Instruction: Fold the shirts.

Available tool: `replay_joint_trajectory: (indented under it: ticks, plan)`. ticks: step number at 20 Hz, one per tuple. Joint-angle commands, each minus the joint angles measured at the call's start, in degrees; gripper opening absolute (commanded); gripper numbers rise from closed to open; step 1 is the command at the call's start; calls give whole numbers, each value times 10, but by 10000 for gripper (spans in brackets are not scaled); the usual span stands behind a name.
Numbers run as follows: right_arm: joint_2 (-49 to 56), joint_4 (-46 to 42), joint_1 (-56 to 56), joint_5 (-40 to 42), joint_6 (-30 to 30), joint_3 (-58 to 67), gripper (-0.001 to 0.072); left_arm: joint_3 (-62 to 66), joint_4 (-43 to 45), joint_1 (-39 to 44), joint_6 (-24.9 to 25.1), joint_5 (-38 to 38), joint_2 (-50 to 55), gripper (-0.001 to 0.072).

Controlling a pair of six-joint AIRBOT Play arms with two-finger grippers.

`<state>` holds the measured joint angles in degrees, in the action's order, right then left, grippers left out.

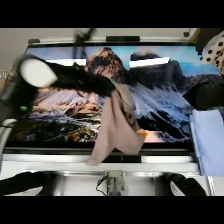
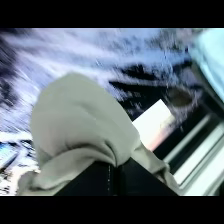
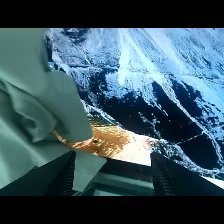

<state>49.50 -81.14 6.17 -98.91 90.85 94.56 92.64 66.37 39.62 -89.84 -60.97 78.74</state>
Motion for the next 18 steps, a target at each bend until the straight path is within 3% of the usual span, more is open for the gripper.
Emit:
replay_joint_trajectory:
  ticks: [1,2,3,4,5,8,10,13,18]
  plan:
    - [-25,-3,0,-26,16,-7,594,-53,-4,58,-62,51,70,145]
    - [-25,-4,0,-19,15,-19,595,-45,-9,51,-70,39,85,481]
    - [-25,-3,0,-14,9,-38,595,-36,-8,37,-78,14,89,697]
    - [-25,-3,0,-8,-5,-67,596,-24,-8,17,-79,-30,87,680]
    - [-25,-4,0,-3,-20,-103,677,-5,-3,-13,-68,-99,82,680]
    - [-23,-4,0,46,-55,-250,680,12,49,-114,-52,-298,45,672]
    - [-10,2,0,88,-58,-344,680,-38,57,-162,-52,-344,3,673]
    - [34,47,0,125,-74,-432,680,-216,50,-168,-68,-285,-83,673]
    - [115,93,0,207,-90,-456,680,-513,-54,-120,-80,-132,-158,673]
